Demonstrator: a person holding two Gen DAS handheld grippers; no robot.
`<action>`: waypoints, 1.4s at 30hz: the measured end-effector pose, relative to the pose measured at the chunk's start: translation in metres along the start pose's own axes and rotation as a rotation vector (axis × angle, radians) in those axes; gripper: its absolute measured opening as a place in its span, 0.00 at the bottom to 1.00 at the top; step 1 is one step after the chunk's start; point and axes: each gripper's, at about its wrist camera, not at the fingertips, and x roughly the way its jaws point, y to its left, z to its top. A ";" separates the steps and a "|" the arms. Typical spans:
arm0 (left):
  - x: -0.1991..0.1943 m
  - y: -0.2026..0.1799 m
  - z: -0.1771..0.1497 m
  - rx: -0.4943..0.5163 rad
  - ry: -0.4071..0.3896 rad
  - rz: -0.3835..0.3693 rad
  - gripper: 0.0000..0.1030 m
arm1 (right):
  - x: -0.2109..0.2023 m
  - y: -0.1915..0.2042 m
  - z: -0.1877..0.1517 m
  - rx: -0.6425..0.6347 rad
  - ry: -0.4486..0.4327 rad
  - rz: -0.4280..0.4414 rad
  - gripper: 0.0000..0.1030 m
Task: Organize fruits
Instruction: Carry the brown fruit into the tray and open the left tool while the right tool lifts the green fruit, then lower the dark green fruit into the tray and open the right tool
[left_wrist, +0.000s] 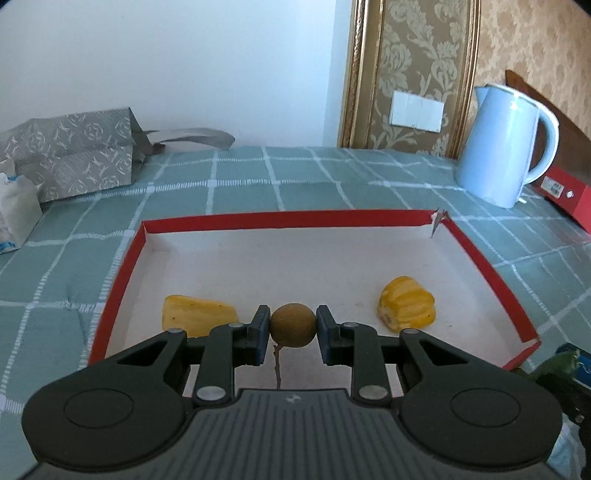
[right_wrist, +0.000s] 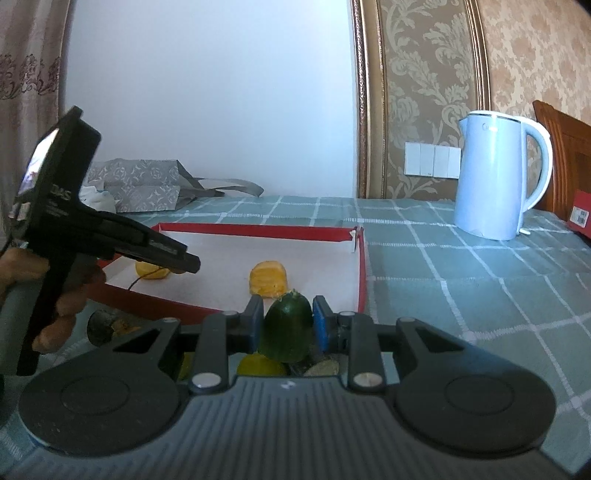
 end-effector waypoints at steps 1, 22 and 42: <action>0.003 0.000 0.000 0.001 0.007 0.003 0.25 | 0.001 0.000 0.000 0.001 0.003 0.000 0.27; -0.104 0.055 -0.073 -0.140 -0.218 0.262 0.77 | -0.001 0.010 -0.004 -0.053 -0.006 -0.019 0.27; -0.097 0.072 -0.086 -0.203 -0.120 0.204 0.77 | -0.004 0.031 0.010 -0.102 -0.009 0.026 0.27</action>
